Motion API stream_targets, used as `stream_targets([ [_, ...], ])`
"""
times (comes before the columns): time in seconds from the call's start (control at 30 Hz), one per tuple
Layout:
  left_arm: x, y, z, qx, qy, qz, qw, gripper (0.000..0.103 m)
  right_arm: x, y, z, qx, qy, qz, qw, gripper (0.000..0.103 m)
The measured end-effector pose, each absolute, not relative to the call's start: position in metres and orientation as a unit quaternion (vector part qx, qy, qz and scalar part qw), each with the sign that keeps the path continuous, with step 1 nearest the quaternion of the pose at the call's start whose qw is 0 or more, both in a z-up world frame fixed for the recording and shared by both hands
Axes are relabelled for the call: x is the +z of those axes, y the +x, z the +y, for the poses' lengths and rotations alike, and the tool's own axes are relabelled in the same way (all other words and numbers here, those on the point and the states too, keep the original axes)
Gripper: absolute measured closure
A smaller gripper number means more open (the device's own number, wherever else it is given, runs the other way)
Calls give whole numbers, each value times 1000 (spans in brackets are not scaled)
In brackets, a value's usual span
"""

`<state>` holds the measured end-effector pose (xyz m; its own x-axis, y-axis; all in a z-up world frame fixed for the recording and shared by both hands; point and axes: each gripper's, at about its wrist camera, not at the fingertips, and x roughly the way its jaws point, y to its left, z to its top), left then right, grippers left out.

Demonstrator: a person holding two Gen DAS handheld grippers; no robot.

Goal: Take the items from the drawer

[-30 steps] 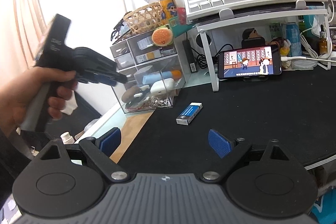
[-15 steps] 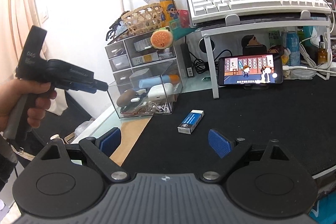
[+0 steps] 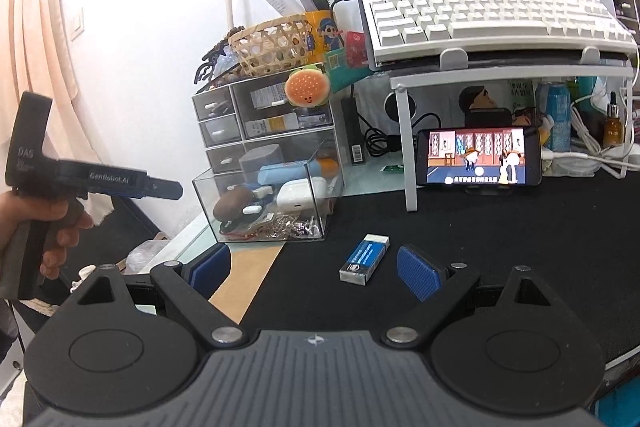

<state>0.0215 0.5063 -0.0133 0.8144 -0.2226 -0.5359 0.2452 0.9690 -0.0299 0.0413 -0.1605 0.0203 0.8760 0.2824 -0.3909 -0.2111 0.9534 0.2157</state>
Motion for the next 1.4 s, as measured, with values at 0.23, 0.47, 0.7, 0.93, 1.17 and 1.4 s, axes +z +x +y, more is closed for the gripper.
stream_targets([
  [0.23,-26,-9,552,-144,23,279,949,12,26,51,-154,123,50,215,968,9],
  [0.47,-26,-13,573,-167,30,280,945,10,40,62,-145,135,17,217,967,9],
  [0.7,-30,-13,587,-168,24,281,945,10,51,80,-132,160,2,229,960,10],
  [0.93,-37,9,579,-177,19,283,942,10,56,96,-119,178,-20,249,952,15],
  [1.17,-46,-13,608,-201,18,280,938,9,62,111,-116,193,-28,278,941,25],
  [1.4,-55,-16,603,-213,24,278,936,9,76,133,-111,204,-39,304,930,35],
])
